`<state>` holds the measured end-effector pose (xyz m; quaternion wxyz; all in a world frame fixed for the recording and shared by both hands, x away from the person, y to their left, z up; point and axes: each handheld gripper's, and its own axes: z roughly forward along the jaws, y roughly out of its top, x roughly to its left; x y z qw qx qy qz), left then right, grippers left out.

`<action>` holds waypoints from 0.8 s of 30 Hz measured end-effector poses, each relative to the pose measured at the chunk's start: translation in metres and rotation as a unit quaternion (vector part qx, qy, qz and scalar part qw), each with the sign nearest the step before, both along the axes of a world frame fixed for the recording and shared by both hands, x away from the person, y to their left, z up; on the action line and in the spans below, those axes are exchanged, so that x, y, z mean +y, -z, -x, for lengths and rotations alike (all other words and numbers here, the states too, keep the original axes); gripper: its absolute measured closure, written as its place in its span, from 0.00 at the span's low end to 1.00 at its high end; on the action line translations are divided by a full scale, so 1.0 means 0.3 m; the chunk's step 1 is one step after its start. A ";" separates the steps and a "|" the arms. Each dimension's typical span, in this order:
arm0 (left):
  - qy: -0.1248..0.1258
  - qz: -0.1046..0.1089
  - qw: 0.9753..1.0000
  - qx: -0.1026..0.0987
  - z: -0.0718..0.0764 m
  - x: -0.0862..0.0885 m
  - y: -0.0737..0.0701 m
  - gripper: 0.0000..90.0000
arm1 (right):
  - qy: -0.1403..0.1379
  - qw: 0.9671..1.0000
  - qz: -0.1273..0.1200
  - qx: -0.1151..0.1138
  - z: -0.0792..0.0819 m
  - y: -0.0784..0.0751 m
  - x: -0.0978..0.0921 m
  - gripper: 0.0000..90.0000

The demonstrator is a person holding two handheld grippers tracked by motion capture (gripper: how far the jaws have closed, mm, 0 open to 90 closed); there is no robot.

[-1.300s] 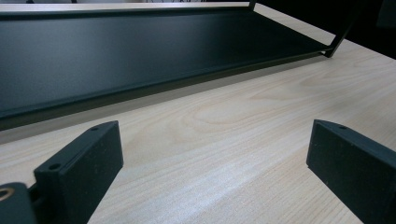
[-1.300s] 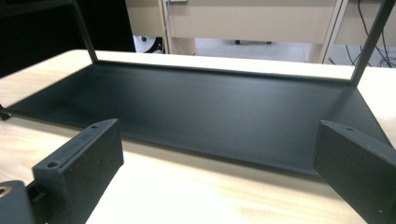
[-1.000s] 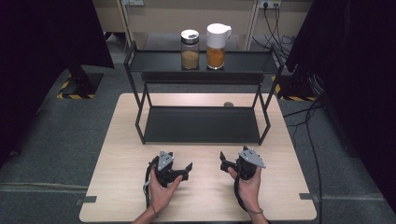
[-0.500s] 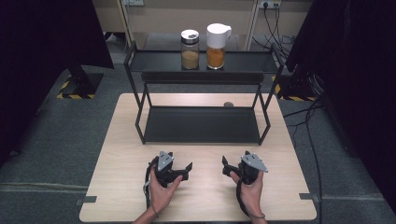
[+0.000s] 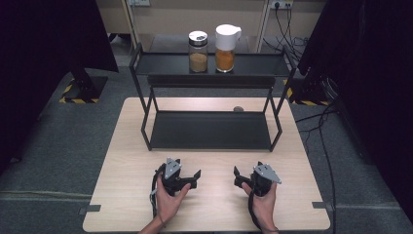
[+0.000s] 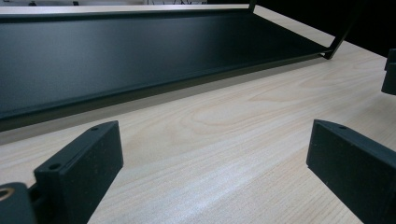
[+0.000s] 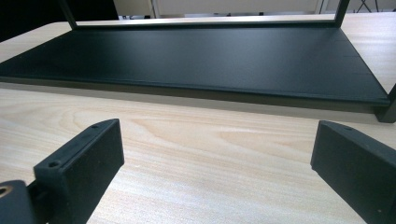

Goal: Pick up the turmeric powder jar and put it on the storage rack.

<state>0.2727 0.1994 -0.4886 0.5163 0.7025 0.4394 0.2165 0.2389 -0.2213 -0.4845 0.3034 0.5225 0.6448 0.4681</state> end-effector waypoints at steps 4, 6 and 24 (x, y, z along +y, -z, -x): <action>-0.001 -0.002 1.000 -0.001 0.001 -0.001 -0.001 0.03 | -0.001 1.000 0.000 0.001 -0.001 -0.001 0.000 0.03; -0.002 -0.001 1.000 -0.001 0.002 0.000 0.000 0.03 | -0.001 1.000 -0.001 0.000 0.000 0.001 -0.001 0.03; -0.002 0.000 1.000 0.001 0.001 -0.002 0.000 0.03 | 0.003 1.000 0.005 -0.003 0.006 0.001 0.008 0.03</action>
